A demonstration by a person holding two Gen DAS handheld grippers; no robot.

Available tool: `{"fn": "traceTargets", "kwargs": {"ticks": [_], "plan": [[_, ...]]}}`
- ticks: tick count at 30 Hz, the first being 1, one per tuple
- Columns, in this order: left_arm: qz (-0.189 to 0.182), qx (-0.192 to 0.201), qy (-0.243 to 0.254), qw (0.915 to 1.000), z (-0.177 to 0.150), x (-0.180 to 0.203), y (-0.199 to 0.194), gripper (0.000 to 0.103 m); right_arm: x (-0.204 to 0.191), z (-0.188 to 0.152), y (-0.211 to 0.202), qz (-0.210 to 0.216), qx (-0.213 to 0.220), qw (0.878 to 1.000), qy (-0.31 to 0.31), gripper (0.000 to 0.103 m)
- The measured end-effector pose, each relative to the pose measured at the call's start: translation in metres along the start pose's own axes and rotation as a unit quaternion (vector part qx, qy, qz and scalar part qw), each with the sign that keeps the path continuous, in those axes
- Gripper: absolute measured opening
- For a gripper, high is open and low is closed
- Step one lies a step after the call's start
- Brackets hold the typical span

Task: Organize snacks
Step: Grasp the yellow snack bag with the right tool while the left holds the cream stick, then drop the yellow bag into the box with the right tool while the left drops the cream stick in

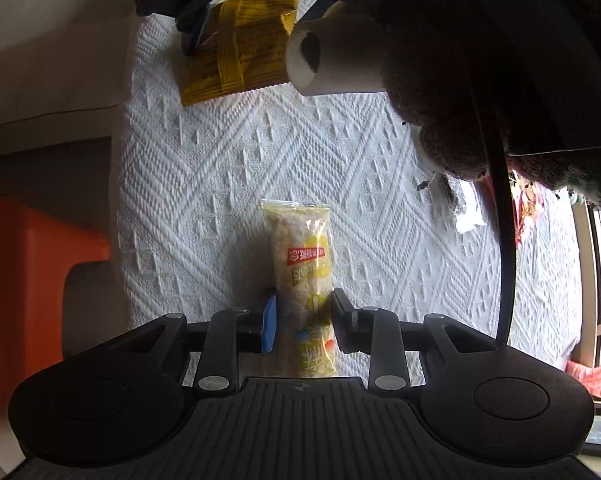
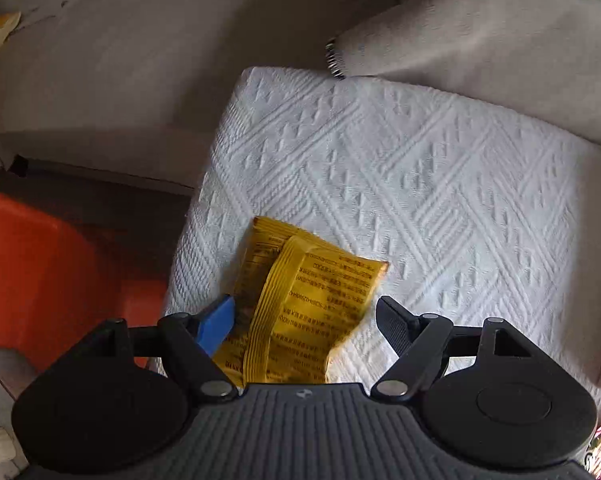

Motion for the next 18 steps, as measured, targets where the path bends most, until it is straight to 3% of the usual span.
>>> {"fn": "traceTargets", "kwargs": {"ticks": [4,6,10,14,18], "plan": [[-0.007,-0.009,-0.005,0.9999,0.004,-0.004,0.002,0.033,0.002,-0.003,-0.011,-0.001,0.006,1.0,-0.008,0.075],[-0.008,-0.013,-0.008,0.9999,0.002,-0.005,0.001,0.034,0.01,-0.011,-0.023,0.005,0.004,1.0,-0.005,0.058],[-0.003,-0.013,-0.007,0.9999,0.007,-0.003,0.003,0.034,0.042,-0.04,-0.048,-0.016,-0.004,1.0,0.003,0.049],[0.0,-0.009,-0.002,1.0,0.01,0.0,0.003,0.035,0.083,-0.085,-0.075,-0.022,-0.024,0.999,0.043,0.047],[0.009,-0.018,-0.008,0.9998,0.011,-0.001,0.005,0.033,0.106,-0.136,-0.1,-0.002,-0.037,0.997,0.072,0.047]]}}
Point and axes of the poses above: each gripper's, at about its wrist camera, not at the fingertips, and y roughly the way its jaws point, x to its right, z to its top, the point moved 9 cm from there along y, roughly the way its jaws point, and after that the axes turned 12 degrees about x, right-handed, at the moved point
